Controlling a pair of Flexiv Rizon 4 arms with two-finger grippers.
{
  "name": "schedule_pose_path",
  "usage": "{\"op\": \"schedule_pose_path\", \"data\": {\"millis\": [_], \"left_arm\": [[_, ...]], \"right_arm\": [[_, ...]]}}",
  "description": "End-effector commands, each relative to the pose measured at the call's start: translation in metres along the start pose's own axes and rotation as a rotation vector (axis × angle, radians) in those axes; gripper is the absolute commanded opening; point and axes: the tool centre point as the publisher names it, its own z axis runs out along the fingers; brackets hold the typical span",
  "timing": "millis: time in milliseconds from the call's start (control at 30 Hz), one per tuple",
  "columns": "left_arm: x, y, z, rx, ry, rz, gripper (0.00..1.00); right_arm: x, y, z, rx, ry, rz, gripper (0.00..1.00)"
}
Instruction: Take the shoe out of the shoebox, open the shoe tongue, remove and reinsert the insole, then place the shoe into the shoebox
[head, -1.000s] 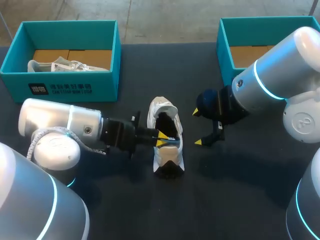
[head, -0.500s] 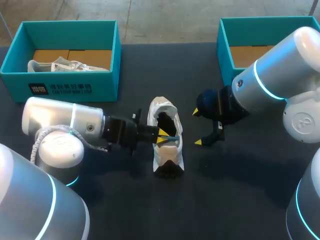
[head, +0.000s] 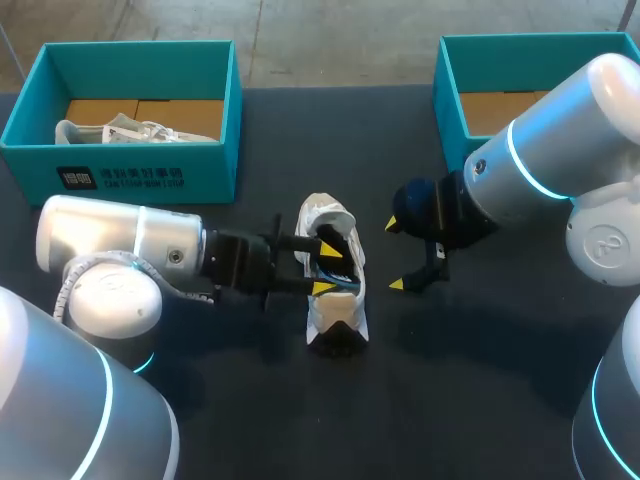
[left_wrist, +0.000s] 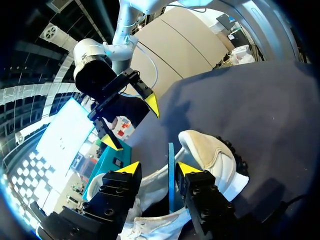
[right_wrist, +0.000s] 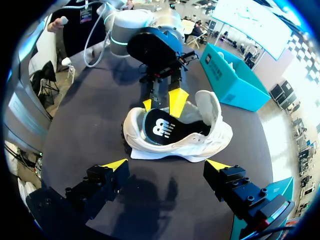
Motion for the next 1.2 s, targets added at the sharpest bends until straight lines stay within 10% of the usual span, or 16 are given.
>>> {"op": "schedule_pose_path", "data": {"millis": [33,167,1000,1033,1200], "left_arm": [[0.001,-0.003,-0.002,0.002,0.002,0.001,0.40],[0.004,-0.002,0.001,0.006,0.013,-0.009,0.00],[0.018,0.019,0.005,-0.029,0.047,-0.048,0.00],[0.016,0.018,0.004,-0.027,0.043,-0.043,0.29],[0.010,0.012,-0.001,-0.018,0.022,-0.030,0.83]], "right_arm": [[0.001,0.000,0.001,0.002,-0.002,0.001,1.00],[0.001,0.000,0.001,0.002,-0.002,0.001,1.00],[0.001,0.000,0.001,0.002,-0.002,0.001,1.00],[0.001,0.000,0.001,0.002,-0.002,0.001,1.00],[0.001,0.000,0.001,0.002,-0.002,0.001,1.00]]}}
